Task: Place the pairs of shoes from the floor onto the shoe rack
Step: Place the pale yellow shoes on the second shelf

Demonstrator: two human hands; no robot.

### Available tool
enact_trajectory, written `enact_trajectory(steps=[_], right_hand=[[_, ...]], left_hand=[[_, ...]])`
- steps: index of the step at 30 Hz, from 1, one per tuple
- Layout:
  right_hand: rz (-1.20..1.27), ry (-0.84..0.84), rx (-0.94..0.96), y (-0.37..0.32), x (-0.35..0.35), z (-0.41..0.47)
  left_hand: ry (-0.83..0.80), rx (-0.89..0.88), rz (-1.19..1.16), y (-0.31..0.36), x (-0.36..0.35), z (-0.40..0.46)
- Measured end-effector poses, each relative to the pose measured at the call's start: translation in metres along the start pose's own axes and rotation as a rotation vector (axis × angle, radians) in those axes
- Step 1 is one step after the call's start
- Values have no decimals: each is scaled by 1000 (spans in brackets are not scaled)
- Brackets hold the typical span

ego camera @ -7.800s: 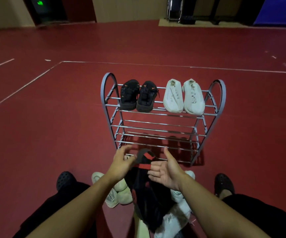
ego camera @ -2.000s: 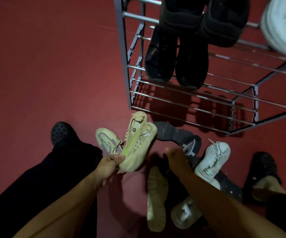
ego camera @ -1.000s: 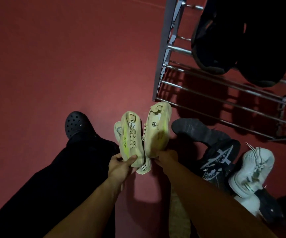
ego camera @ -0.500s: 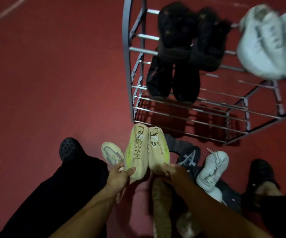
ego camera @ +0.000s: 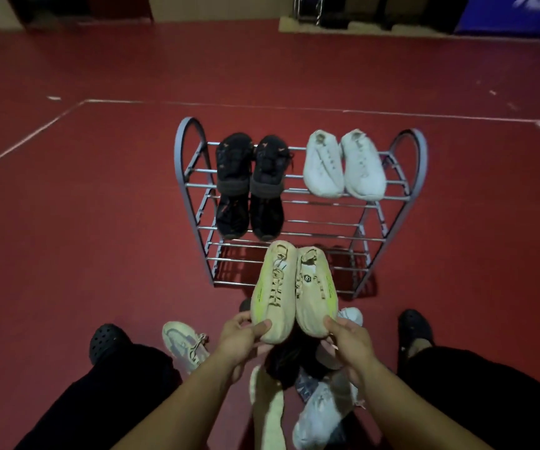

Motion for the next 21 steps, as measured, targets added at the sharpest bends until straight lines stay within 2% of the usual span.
enact_trajectory(steps=[7, 21], right_hand=[[48, 40, 105, -55, 29, 9], [151, 50, 182, -136, 42, 141]], left_hand=[[4, -91, -16, 31, -56, 10], [-38, -192, 42, 98, -107, 161]])
Point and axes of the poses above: each hand's wrist, its own z-axis towards the middle knuckle, its own x-axis out of the back of the hand, y = z × x, the point moved 10 cm from there along z, towards the middle knuckle, and after that the axes turned 9 degrees about -y, right-handed, at the moved point
